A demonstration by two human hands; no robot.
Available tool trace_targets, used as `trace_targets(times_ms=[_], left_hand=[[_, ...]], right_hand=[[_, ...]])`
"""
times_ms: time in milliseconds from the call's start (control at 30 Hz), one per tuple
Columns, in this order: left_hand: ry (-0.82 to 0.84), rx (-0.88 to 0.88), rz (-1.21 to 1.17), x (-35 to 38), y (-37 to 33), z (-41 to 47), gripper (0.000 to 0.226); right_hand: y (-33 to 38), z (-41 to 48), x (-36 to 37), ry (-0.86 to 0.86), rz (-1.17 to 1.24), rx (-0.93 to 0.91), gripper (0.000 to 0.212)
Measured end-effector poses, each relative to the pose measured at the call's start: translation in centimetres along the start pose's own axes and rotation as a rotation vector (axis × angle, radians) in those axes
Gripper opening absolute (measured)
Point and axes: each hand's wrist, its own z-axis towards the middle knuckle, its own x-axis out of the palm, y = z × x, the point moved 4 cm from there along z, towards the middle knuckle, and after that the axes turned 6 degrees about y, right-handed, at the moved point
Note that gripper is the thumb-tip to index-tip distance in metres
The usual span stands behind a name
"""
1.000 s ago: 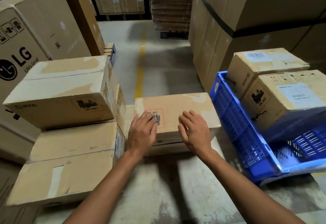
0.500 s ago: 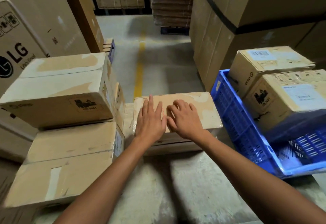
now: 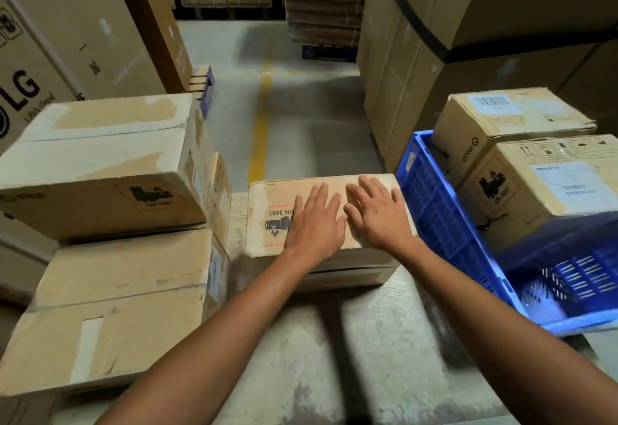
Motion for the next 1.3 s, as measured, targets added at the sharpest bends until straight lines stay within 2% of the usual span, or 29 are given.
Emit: trace_targets(times_ms=[200, 233, 300, 367, 467, 533, 600, 633, 700, 767, 833, 900, 1000, 1200, 1300], left_hand=[[-0.072, 0.01, 0.02, 0.0, 0.1, 0.7, 0.047], [-0.127, 0.073, -0.011, -0.2, 0.0, 0.5, 0.04], [-0.295, 0.298, -0.104, -0.4, -0.5, -0.8, 0.023], [-0.389, 0.455, -0.136, -0.2, -0.7, -2.4, 0.021], [-0.395, 0.453, -0.183, -0.2, -0.6, -2.8, 0.023], [-0.4, 0.445, -0.182, -0.5, -0.5, -2.6, 0.022], [-0.353, 0.366, -0.112, -0.6, -0.4, -2.3, 0.022], [-0.302, 0.238, -0.066, -0.6, 0.0, -2.2, 0.026], [-0.18, -0.144, 0.0, -0.7, 2.2, -2.5, 0.045], [-0.157, -0.393, -0.051, -1.0, 5.0, -3.6, 0.055], [-0.148, -0.465, -0.195, -1.4, 6.8, -4.6, 0.059], [-0.151, -0.474, -0.292, -1.7, 7.3, -4.9, 0.06], [-0.21, -0.519, -0.379, -2.1, 7.5, -4.9, 0.058], [-0.368, -0.55, -0.614, -1.4, 8.2, -5.3, 0.058], [-0.315, -0.607, -0.814, 0.9, 7.5, -5.7, 0.055]], right_hand=[[-0.3, 0.8, 0.5, 0.045, 0.006, -0.029, 0.048], [-0.4, 0.5, 0.3, 0.002, 0.017, -0.039, 0.044], [-0.3, -0.7, -0.4, -0.204, 0.068, -0.036, 0.03], [0.0, -2.7, -0.7, -0.403, 0.123, 0.017, 0.023], [0.0, -4.8, 0.9, -0.506, 0.15, 0.002, 0.017], [-0.1, -5.5, 1.5, -0.528, 0.146, -0.061, 0.021], [-0.2, -5.5, 1.2, -0.483, 0.154, -0.054, 0.026], [-0.4, -5.5, 1.0, -0.438, 0.134, 0.013, 0.028], [-1.6, -5.8, 1.2, -0.318, 0.155, 0.278, 0.043], [-3.3, -6.4, 1.5, -0.207, 0.44, 0.532, 0.066], [-4.3, -6.6, 1.9, -0.15, 0.843, 0.621, 0.068], [-4.2, -6.5, 1.3, -0.16, 0.995, 0.624, 0.057], [-3.1, -6.3, 0.0, -0.188, 1.014, 0.619, 0.047], [-0.6, -4.6, -7.2, -0.327, 0.792, 0.397, 0.043], [1.5, -3.3, -10.5, -0.4, 0.632, 0.263, 0.051]])
